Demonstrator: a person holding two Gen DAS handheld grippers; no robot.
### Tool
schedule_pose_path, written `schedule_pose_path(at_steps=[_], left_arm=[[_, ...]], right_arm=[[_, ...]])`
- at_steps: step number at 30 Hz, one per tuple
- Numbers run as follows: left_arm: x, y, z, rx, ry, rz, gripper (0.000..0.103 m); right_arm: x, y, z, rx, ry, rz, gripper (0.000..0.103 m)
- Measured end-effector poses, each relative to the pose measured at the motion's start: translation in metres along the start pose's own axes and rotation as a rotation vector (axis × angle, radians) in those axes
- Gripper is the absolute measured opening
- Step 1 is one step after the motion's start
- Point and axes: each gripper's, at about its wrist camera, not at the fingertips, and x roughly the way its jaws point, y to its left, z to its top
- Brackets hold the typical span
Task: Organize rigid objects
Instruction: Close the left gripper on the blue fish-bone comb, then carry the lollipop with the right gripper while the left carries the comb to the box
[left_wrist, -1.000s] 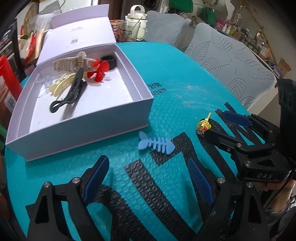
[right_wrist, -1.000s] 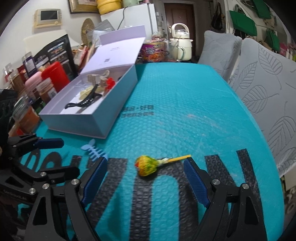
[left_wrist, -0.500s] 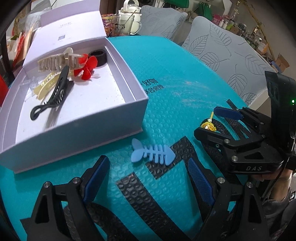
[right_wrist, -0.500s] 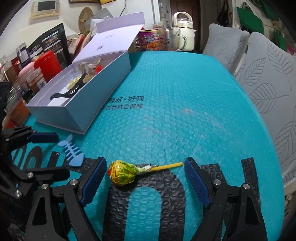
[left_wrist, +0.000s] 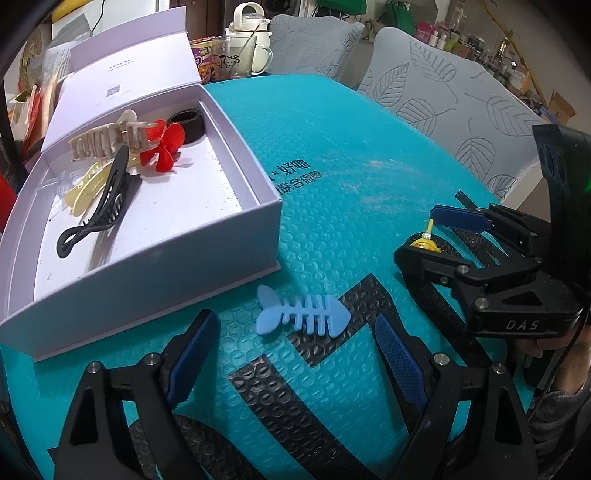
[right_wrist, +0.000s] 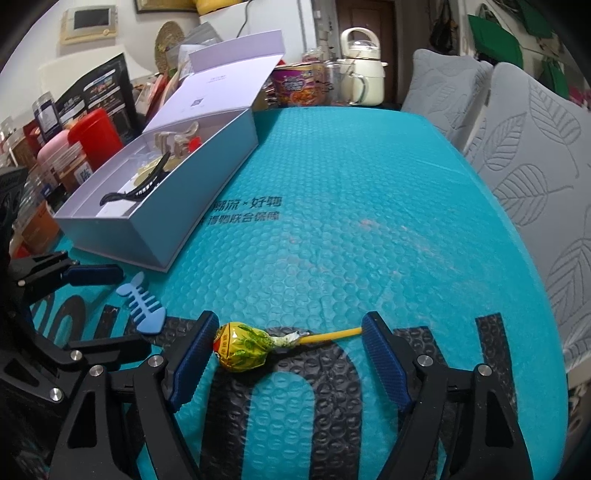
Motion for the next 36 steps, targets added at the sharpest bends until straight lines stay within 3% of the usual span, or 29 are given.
schedule_pose_path(at_steps=[6,10,12,17,36], left_arm=[[0.003,-0.007,0.002,0.034,-0.010,0.022,0.088],[0.009,-0.020,0.000,0.106,-0.037,0.086,0.088],[0.008,-0.020,0.000,0.107,-0.045,0.073,0.082],[0.006,-0.019,0.003,0.121,-0.067,0.061,0.056],[-0.017,-0.013,-0.002,0.078,-0.094,0.035,0.055]], right_arm=[[-0.013,-0.007,-0.007,0.026,-0.017,-0.013,0.080],[-0.018,-0.012,-0.010,0.055,-0.025,0.002,0.080],[-0.020,-0.015,-0.010,0.068,-0.033,0.005,0.080],[-0.021,-0.019,-0.013,0.083,-0.028,0.004,0.080],[-0.031,-0.005,-0.012,0.069,-0.052,0.011,0.080]])
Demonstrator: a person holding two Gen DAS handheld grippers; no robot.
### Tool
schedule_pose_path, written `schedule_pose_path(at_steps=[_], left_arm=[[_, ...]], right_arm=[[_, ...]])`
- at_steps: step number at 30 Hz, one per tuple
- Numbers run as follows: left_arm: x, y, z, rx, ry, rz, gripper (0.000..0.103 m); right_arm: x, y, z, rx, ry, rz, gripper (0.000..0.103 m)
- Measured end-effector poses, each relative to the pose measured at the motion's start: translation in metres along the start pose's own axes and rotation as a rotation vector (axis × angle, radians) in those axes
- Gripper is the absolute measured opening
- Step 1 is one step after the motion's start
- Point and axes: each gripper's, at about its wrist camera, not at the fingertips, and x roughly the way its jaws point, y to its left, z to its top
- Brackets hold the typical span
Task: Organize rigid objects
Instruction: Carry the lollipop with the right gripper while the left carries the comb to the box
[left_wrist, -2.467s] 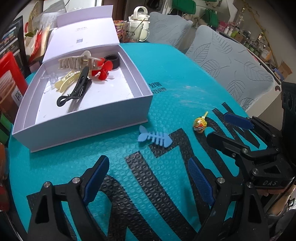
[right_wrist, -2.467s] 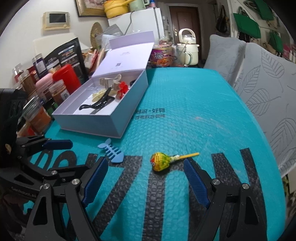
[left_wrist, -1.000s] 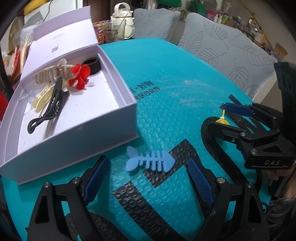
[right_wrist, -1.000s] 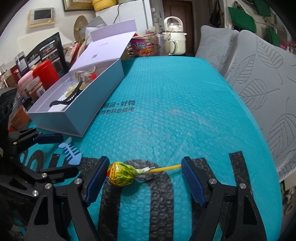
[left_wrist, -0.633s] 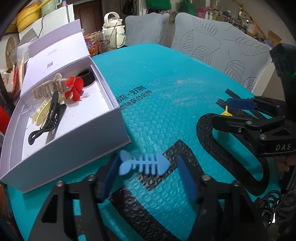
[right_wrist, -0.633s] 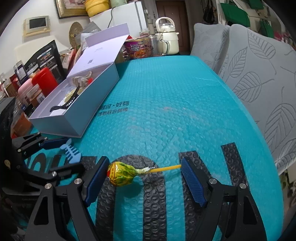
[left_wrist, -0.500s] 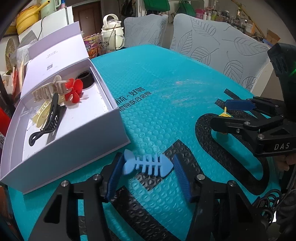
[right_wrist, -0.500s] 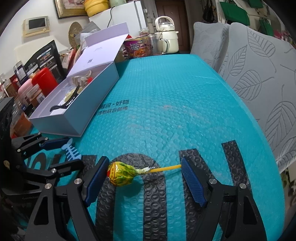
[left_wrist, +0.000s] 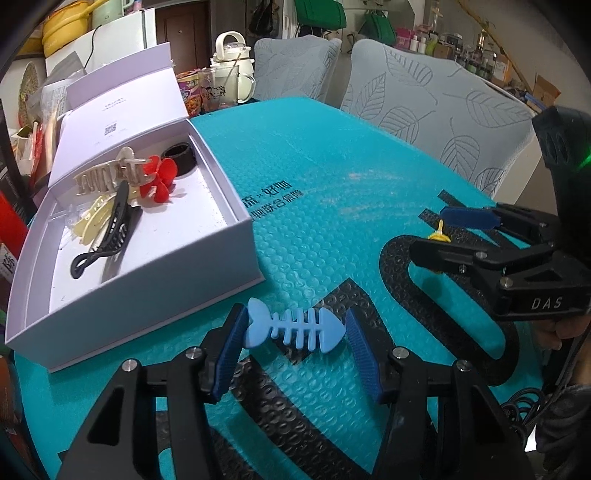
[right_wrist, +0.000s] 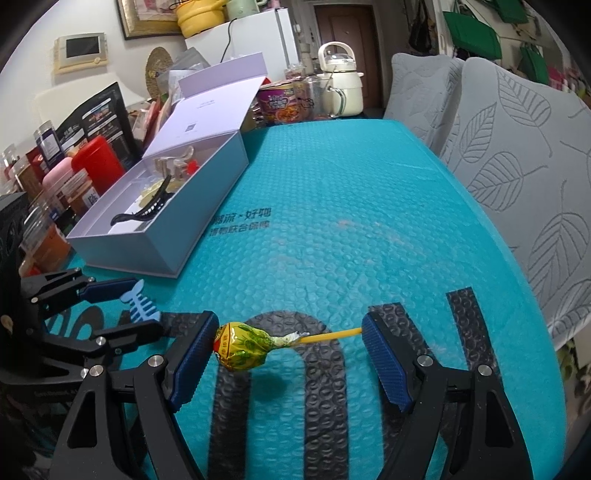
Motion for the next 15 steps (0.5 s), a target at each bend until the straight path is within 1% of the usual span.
schedule_pose_path(at_steps=[15], left_arm=[[-0.045,0.015,-0.015,-0.038,-0.067,0.042,0.055]], right_arm=[[-0.013,0.043,-0.001,-0.054,-0.024,0.055,0.080]])
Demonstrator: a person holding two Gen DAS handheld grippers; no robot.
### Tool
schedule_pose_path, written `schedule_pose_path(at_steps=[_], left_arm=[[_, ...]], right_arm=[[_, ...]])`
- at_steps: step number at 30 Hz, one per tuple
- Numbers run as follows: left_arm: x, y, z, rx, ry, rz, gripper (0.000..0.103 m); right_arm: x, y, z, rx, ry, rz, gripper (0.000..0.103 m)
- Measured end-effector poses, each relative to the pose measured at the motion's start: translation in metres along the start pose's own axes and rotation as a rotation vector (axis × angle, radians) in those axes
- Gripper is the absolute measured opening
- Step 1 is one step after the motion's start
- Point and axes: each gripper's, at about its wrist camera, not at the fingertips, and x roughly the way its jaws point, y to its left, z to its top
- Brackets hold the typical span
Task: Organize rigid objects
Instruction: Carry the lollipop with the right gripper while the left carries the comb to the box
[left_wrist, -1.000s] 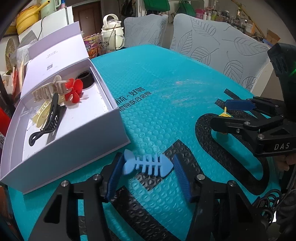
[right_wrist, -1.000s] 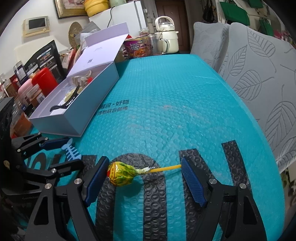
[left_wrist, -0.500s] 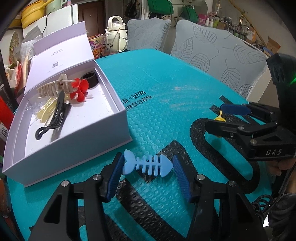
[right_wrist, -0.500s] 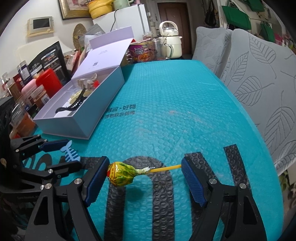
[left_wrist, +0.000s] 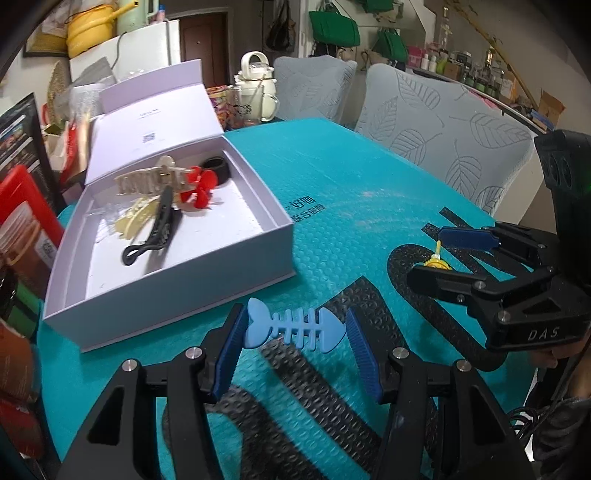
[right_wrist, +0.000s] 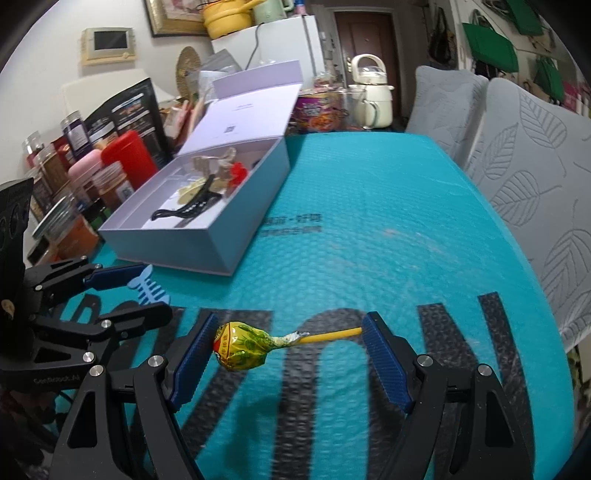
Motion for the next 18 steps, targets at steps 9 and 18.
schedule_pose_path(at_steps=[9,18], left_arm=[[-0.030,0.021,-0.005,-0.056,-0.060,0.035,0.055],[-0.062,0.045,-0.007,-0.088,-0.134,0.073,0.055]], right_arm=[[-0.006,0.034,0.006,-0.054,-0.018,0.038,0.080],[-0.009,0.071,0.014,-0.095,-0.036,0.082,0.080]])
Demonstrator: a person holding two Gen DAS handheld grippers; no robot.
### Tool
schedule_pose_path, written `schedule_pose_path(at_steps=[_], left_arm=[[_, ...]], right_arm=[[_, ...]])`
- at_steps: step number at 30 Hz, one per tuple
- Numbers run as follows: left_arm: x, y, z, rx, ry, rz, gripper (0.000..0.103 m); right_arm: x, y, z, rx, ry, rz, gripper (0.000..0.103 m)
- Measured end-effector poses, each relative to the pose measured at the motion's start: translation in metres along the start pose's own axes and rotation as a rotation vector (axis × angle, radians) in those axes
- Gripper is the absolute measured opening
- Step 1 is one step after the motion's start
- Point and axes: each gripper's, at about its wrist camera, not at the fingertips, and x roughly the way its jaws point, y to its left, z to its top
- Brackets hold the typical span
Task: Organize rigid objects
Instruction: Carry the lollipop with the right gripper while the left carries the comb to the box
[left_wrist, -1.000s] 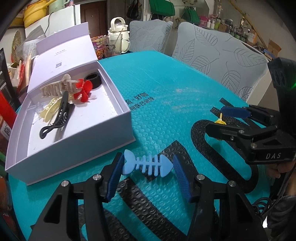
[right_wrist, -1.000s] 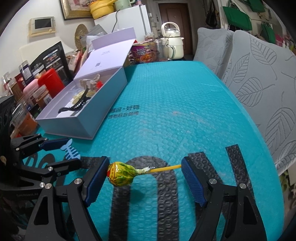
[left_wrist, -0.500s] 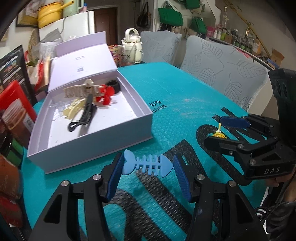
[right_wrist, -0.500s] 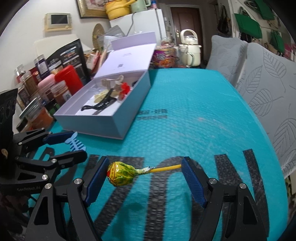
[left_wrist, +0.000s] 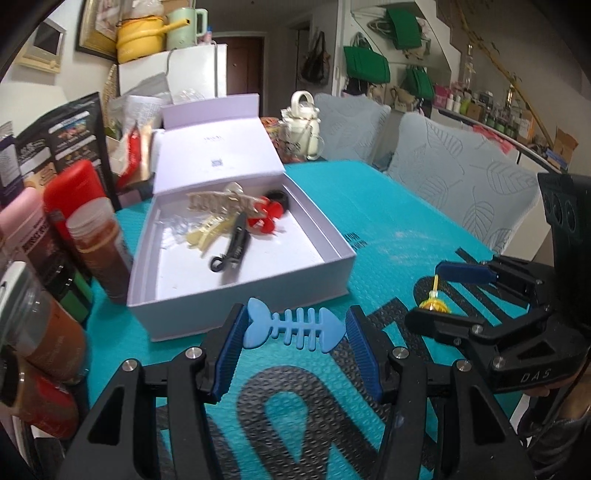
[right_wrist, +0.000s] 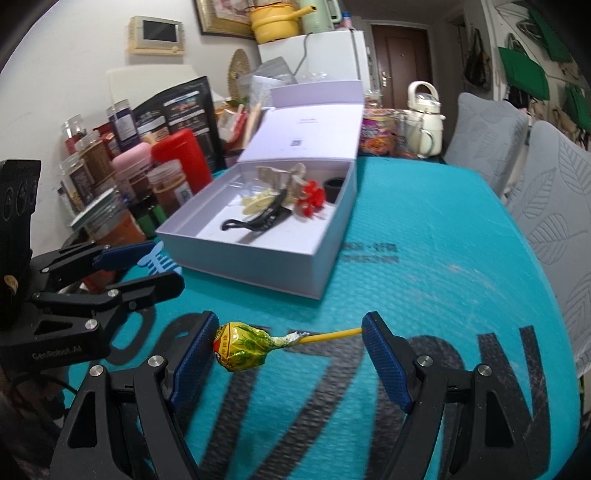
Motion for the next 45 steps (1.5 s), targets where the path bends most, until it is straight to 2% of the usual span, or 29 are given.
schedule_pose_path(at_steps=[9,20,31,45], left_arm=[[-0.026,0.020,0.017,0.003,-0.082,0.034,0.055],[-0.040,0.041,0.046,0.008,-0.156,0.046,0.055],[-0.034,0.060,0.077,0.012,-0.182,0.039,0.055],[-0.006,0.081,0.110,0.003,-0.194,0.036,0.055]], right_arm=[[-0.001,0.029,0.023,-0.042,-0.033,0.031,0.080],[0.001,0.045,0.061,-0.088,-0.068,0.040,0.080],[0.010,0.045,0.098,-0.099,-0.082,0.049,0.080],[0.037,0.033,0.142,-0.094,-0.098,0.061,0.080]])
